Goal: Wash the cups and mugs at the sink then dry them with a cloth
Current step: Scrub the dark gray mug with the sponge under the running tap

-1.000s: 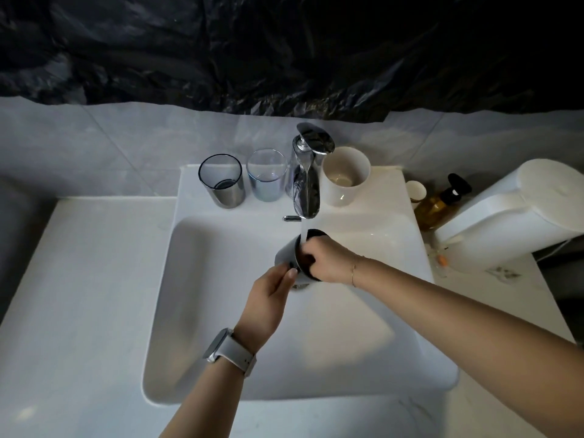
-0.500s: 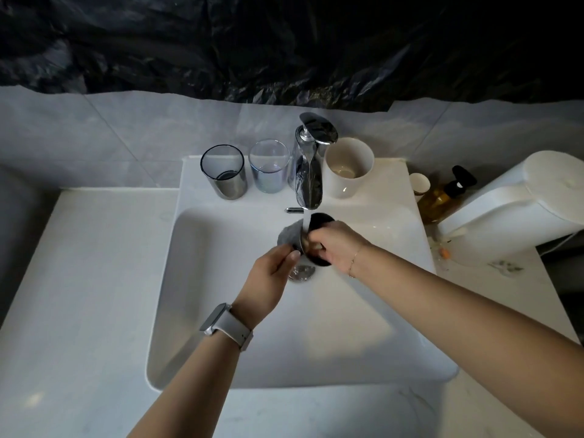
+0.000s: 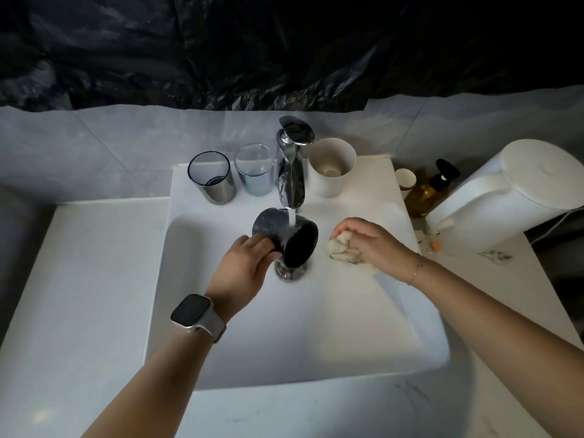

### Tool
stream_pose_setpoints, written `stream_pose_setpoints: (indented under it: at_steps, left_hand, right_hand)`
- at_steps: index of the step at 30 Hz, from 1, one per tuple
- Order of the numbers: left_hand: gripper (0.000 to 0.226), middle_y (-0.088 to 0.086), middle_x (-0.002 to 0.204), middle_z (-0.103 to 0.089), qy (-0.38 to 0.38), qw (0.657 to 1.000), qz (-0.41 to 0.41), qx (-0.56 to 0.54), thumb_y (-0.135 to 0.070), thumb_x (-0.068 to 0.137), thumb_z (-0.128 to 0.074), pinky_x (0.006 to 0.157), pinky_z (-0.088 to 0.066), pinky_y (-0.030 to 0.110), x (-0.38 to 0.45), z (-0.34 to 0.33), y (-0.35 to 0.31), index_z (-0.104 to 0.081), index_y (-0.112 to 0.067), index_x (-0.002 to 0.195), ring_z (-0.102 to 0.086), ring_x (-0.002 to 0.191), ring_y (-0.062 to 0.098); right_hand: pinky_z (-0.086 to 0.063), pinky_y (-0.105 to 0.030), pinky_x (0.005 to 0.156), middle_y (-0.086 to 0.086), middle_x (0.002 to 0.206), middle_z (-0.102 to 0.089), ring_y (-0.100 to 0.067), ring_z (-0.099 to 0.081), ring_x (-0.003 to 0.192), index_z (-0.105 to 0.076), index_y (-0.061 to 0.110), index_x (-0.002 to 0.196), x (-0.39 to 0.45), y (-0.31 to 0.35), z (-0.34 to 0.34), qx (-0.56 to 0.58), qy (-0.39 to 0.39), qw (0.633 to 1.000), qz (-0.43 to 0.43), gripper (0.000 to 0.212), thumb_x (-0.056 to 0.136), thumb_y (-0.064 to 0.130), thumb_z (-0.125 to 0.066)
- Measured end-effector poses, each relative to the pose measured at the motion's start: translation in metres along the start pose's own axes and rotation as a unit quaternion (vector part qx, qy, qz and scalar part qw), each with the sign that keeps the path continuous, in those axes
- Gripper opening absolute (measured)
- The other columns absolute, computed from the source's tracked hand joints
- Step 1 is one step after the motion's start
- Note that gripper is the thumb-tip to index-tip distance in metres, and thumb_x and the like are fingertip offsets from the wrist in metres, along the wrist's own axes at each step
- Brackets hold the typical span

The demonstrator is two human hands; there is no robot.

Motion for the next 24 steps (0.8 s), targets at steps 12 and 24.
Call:
stream_pose_setpoints:
  at_steps: [12,24]
  left_hand:
    - [0.016,0.005,0.074,-0.054,0.000,0.949,-0.183,0.257,-0.019,0.088,-0.056,0.060,-0.040,0.034,-0.001,0.025,-0.028,-0.059,-0.013,0.073,-0.045,0.066,0.028]
    - [0.025,0.002,0.072,-0.058,0.003,0.971,-0.075,0.227,-0.027,0.089,-0.048,0.058,-0.041,0.030,-0.010,0.036,-0.010,-0.064,-0.015,0.075,-0.053,0.065,0.029]
  right_hand:
    - [-0.030,-0.021,0.044,0.001,0.057,-0.037,-0.012,-0.037,0.040,-0.048,0.016,0.064,0.006,-0.039,-0.033,0.245,0.023,0.956,-0.159,0.041,0.080,0.048,-0.069]
    - [-0.059,-0.026,0.062,-0.019,0.087,-0.067,-0.027,-0.071,0.069,-0.057,0.002,0.088,0.003,-0.044,-0.068,0.584,0.028,0.762,-0.278,0.013,0.093,0.010,-0.049]
Point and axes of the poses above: each hand's wrist, its own x-axis towards the middle knuckle, its own z-axis out of the back of the hand, y = z × x, the point moved 8 cm from there along x, towards the middle knuckle
